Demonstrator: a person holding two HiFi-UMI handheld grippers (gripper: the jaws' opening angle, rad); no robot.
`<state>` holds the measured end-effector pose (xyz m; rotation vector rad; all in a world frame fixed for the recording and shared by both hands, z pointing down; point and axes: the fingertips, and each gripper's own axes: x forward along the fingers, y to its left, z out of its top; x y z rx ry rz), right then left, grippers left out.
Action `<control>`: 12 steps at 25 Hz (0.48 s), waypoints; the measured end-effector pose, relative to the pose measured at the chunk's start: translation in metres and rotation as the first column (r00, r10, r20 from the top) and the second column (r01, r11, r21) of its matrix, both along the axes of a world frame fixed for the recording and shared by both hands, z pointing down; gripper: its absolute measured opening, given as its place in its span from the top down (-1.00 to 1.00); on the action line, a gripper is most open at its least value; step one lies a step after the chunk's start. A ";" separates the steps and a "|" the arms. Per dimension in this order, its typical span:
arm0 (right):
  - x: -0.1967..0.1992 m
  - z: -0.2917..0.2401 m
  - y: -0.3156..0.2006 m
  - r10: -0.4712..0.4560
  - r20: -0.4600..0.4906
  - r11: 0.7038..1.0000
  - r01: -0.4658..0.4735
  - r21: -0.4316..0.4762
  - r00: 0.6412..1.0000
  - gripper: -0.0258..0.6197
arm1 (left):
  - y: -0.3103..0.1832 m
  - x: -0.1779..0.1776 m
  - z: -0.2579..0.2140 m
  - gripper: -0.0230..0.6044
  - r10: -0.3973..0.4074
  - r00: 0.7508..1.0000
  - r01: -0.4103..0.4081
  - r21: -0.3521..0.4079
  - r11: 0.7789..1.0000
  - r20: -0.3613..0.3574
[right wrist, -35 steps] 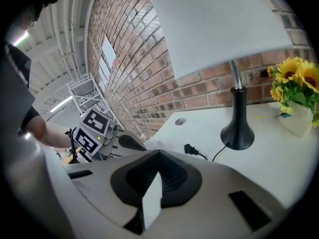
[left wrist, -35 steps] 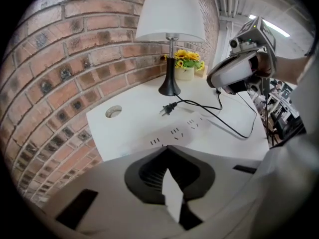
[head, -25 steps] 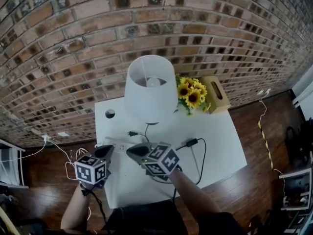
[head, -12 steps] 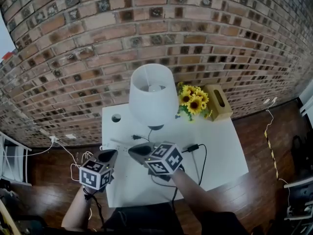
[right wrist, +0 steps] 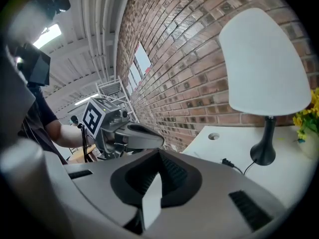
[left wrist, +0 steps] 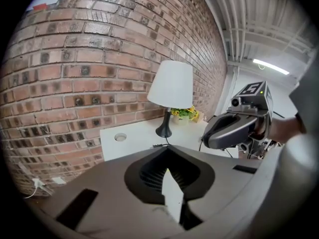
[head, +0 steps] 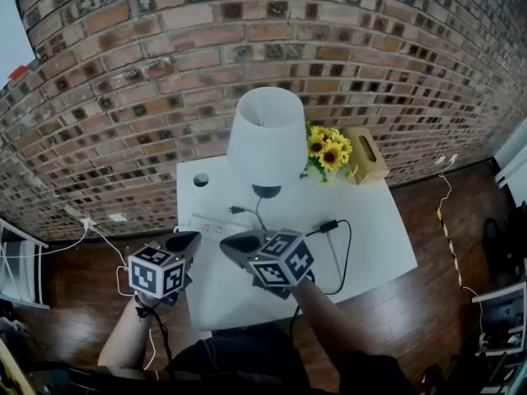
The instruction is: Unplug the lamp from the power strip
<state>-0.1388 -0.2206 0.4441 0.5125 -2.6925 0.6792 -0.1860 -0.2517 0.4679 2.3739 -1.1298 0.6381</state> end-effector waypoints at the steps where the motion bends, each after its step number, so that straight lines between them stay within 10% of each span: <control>1: -0.003 -0.001 0.003 0.012 -0.004 1.000 -0.012 -0.001 1.000 0.96 | 0.004 0.000 0.000 0.86 0.024 1.000 -0.024 -0.003 1.000 -0.004; 12: -0.016 -0.010 0.029 0.178 -0.072 0.984 -0.175 0.043 0.981 0.96 | 0.028 0.003 -0.003 0.86 0.227 0.973 -0.227 0.004 0.974 -0.041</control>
